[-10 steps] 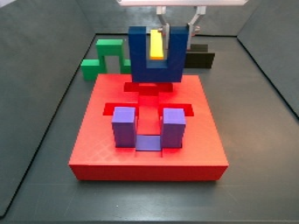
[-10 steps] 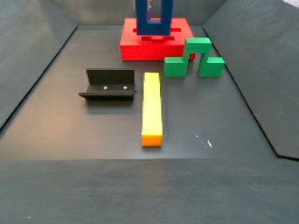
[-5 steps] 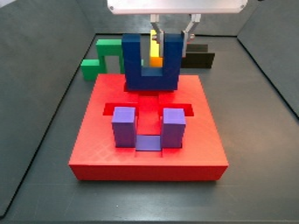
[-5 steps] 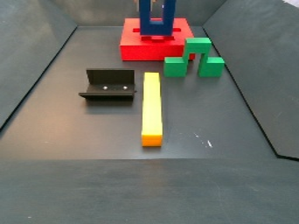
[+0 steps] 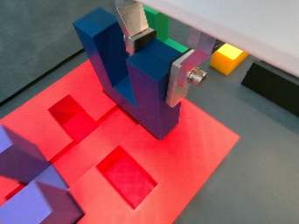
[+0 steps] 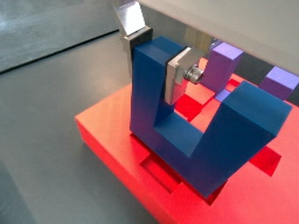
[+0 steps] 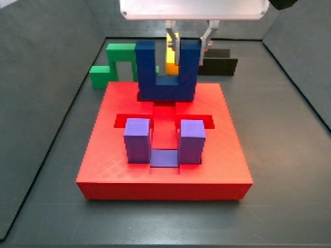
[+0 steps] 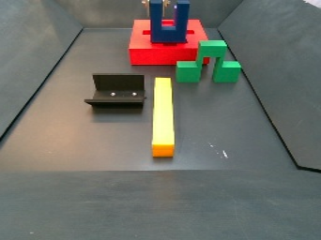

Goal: Pick up the blue object. Move up. Place the blue object on the fixture. Regrasp the blue object. Move to above the board. Insert the blue object.
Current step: Insert the blue object.

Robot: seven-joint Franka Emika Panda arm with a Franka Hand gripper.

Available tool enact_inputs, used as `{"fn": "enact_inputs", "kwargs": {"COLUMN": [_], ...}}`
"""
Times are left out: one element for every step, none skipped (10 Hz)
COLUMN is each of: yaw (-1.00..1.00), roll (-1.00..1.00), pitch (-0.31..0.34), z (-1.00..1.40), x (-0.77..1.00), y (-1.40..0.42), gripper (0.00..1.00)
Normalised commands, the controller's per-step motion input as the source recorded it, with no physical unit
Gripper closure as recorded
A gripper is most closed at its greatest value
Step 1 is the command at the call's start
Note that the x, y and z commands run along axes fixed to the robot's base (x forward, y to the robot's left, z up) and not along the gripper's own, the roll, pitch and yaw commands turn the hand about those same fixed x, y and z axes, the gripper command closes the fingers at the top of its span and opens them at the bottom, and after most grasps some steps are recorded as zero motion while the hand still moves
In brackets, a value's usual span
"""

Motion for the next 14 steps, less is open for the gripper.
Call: {"fn": "enact_inputs", "kwargs": {"yaw": [0.04, 0.08, 0.09, 0.05, 0.05, 0.08, 0.03, 0.00, 0.00, 0.00, 0.01, 0.00, -0.03, -0.11], "roll": [-0.03, 0.00, 0.00, -0.03, -0.04, -0.02, -0.03, -0.05, -0.06, -0.07, -0.09, -0.10, -0.07, -0.13], "pitch": [-0.047, -0.060, -0.027, -0.017, -0.023, -0.026, -0.066, -0.077, -0.079, -0.093, -0.094, -0.096, -0.094, -0.076], "z": [-0.09, -0.25, -0.29, -0.20, -0.12, -0.05, -0.03, 0.00, -0.01, -0.02, 0.00, 0.00, -0.01, 0.00], "x": [0.00, -0.01, 0.00, 0.00, 0.00, 0.00, 0.00, 0.00, 0.00, 0.00, 0.00, 0.00, -0.05, -0.06], "y": [0.00, 0.00, -0.03, -0.05, -0.08, -0.15, -0.13, -0.06, -0.03, 0.00, 0.00, 0.00, 0.01, 0.07], "gripper": [1.00, 1.00, 1.00, 1.00, 1.00, 1.00, 1.00, 1.00, 1.00, 1.00, 1.00, 1.00, 1.00, 1.00]}}
